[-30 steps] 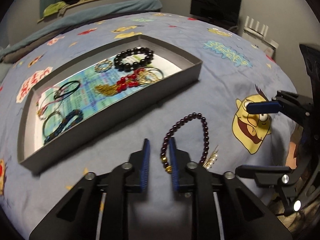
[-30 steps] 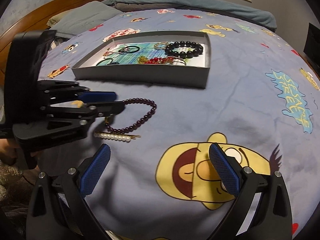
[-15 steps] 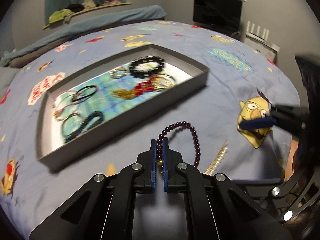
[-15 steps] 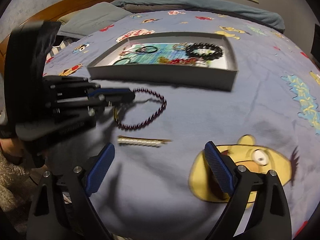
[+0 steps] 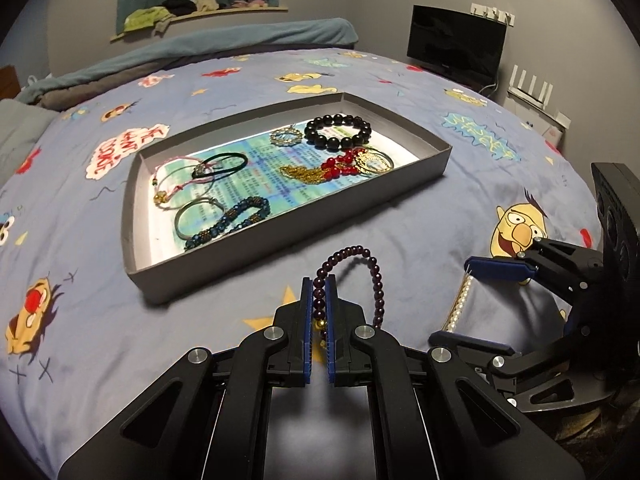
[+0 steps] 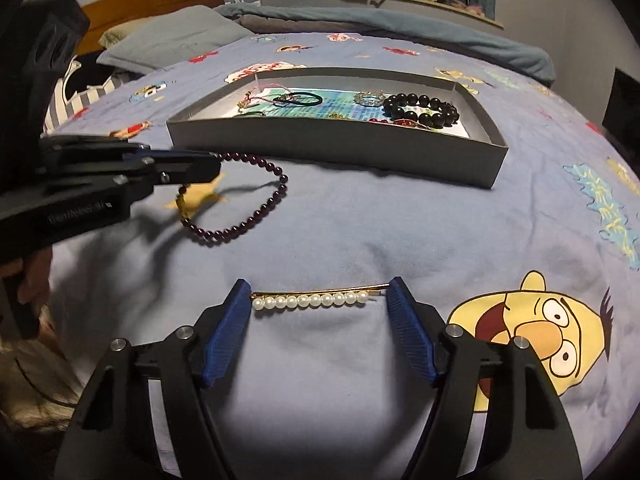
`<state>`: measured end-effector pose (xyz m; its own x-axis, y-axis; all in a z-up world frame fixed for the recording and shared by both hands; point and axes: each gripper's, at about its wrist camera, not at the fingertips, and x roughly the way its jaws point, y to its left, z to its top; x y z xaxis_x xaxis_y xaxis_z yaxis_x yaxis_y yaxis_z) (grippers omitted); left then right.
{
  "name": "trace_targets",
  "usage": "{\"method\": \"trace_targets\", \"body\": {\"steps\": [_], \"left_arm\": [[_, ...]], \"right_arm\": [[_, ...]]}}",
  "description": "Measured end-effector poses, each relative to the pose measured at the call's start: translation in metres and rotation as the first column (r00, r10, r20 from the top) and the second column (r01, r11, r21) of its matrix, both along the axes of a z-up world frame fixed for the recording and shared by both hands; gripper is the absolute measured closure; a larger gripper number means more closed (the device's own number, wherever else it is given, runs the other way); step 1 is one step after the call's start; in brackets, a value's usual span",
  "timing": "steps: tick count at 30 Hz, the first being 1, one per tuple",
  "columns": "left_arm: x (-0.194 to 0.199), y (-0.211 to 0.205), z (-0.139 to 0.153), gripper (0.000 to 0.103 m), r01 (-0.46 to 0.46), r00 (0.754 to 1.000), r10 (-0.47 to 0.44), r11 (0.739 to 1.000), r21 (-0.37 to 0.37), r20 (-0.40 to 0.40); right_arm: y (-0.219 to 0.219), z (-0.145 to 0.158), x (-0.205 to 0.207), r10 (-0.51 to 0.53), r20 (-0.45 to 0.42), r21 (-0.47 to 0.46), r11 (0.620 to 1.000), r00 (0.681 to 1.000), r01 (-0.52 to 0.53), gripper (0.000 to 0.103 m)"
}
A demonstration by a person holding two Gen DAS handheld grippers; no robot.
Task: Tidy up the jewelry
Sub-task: 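Carry the red bead bracelet and pearl pin into the tray and open both tools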
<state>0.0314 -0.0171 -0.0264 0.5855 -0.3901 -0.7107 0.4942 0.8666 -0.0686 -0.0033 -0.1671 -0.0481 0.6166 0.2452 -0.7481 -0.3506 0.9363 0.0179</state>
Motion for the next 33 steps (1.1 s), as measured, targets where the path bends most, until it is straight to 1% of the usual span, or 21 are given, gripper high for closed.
{"method": "trace_targets", "body": {"steps": [4,9,12,15,19,22,25,27,30,33], "left_arm": [[-0.001,0.005,0.004,0.097,0.001,1.0,-0.001,1.0,-0.013,0.01],[-0.004,0.014,0.023,0.097,0.002,0.998,-0.001,1.0,-0.03,0.059],[-0.004,0.019,0.036,0.097,0.003,0.996,0.0,0.999,-0.032,0.091],[-0.001,0.024,0.051,0.097,0.001,0.993,0.003,0.999,-0.037,0.121],[0.011,0.027,0.069,0.097,0.005,0.989,0.001,0.999,-0.041,0.151],[0.027,0.023,0.077,0.097,0.006,0.986,0.0,0.999,-0.038,0.164],[0.046,0.018,0.077,0.097,0.015,0.989,-0.007,0.999,-0.052,0.147],[0.063,0.015,0.073,0.097,0.02,0.992,-0.012,0.998,-0.063,0.122],[0.088,0.008,0.061,0.097,0.03,0.997,-0.025,0.997,-0.07,0.074],[0.105,0.004,0.048,0.097,0.034,0.999,-0.032,0.997,-0.063,0.04]], "right_arm": [[-0.003,0.007,-0.002,0.005,0.009,0.014,1.0,1.0,-0.005,0.033],[-0.014,0.027,0.009,-0.006,0.041,0.018,1.0,0.999,0.005,0.033],[-0.02,0.043,0.023,-0.014,0.08,0.013,1.0,0.997,0.013,0.033],[-0.024,0.055,0.04,-0.017,0.1,0.017,1.0,0.995,0.016,0.033],[-0.025,0.065,0.064,-0.019,0.12,0.02,1.0,0.993,0.017,0.033],[-0.021,0.065,0.088,-0.006,0.109,0.025,1.0,0.994,0.004,0.033],[-0.015,0.062,0.108,0.009,0.082,0.029,1.0,0.997,-0.012,0.033],[-0.009,0.057,0.119,0.024,0.06,0.026,0.999,0.998,-0.025,0.033],[0.0,0.046,0.137,0.046,0.002,0.024,0.999,0.999,-0.046,0.033],[0.008,0.038,0.145,0.071,-0.044,0.024,0.997,0.997,-0.07,0.033]]}}
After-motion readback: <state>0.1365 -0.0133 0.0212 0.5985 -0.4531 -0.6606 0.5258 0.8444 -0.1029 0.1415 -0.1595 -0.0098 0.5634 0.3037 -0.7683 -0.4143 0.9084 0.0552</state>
